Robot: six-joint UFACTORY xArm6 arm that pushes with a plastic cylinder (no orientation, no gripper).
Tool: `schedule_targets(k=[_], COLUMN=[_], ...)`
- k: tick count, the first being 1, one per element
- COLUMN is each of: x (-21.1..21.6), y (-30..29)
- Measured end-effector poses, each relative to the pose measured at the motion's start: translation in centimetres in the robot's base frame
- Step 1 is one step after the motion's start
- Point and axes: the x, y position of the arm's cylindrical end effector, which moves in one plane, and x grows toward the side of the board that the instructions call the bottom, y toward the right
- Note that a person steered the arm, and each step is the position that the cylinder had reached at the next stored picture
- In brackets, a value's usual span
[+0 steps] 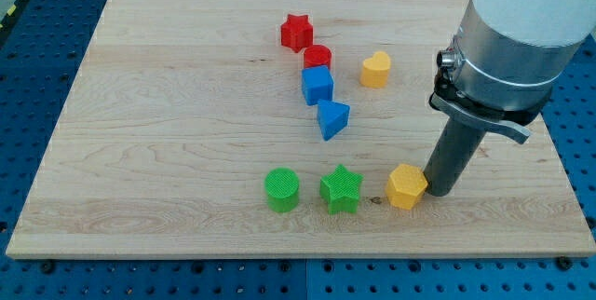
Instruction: Push the yellow heart towards the yellow hexagon
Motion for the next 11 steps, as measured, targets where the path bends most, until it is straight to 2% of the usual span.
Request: schedule_targets(k=[1,2,3,5,6,7,8,11], x=[-1.9,-6.2,-12.1,-23.7,-25.6,-25.2,-22.7,-19.2], y=[6.2,10.7,10.9,6.4,0.6,-5.6,-7.0,-7.0])
